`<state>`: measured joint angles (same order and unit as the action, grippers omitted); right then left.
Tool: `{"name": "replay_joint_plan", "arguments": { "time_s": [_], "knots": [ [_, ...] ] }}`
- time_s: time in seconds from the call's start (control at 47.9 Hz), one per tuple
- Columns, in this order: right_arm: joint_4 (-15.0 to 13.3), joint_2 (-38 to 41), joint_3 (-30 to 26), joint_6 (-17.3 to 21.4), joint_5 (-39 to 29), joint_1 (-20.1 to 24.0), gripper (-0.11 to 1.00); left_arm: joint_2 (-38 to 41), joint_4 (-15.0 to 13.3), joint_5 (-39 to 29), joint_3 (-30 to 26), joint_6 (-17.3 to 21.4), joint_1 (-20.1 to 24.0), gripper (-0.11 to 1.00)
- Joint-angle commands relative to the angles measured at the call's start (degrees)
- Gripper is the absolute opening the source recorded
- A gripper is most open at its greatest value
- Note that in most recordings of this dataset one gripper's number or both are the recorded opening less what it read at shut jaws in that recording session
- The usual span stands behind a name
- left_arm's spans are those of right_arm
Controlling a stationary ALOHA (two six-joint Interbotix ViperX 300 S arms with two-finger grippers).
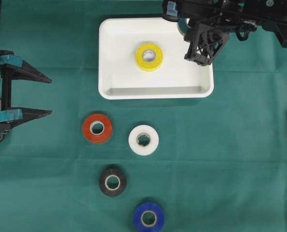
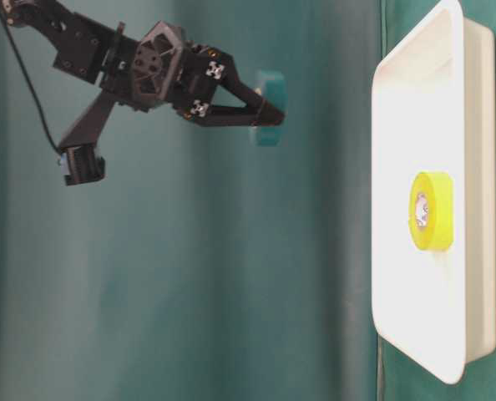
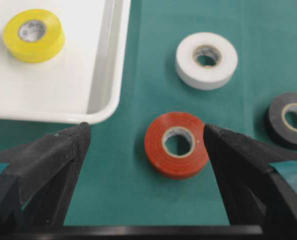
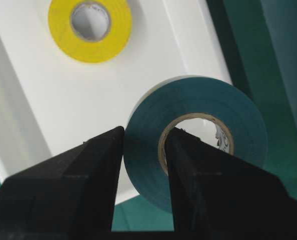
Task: Pick up the tape from a random location and place it into the white case.
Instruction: 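Lower the teal roll into the tray beside the yellow roll and release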
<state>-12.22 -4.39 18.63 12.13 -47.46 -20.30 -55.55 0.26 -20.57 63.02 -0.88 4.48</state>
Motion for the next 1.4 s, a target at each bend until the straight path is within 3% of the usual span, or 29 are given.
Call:
{"name": "replay_joint_plan", "arguments": {
  "time_s": [0.0,0.48,0.752,1.378],
  "knots": [
    [0.09,-0.88,0.18,0.18,1.67,0.00,0.29,0.26,-0.09,0.18,-0.70,0.00,0.18,0.98],
    [1.23,4.22,6.06,0.44,12.22,0.00,0.29,0.26,-0.09,0.18,-0.70,0.00,0.18,0.98],
    [1.23,9.93,7.12,2.90,18.11,0.00,0.29,0.26,-0.09,0.18,-0.62,0.00,0.18,0.98],
    [1.14,12.74,9.58,5.01,22.50,-0.26,0.29,0.26,-0.09,0.18,-0.62,0.09,0.18,0.98]
  ]
}}
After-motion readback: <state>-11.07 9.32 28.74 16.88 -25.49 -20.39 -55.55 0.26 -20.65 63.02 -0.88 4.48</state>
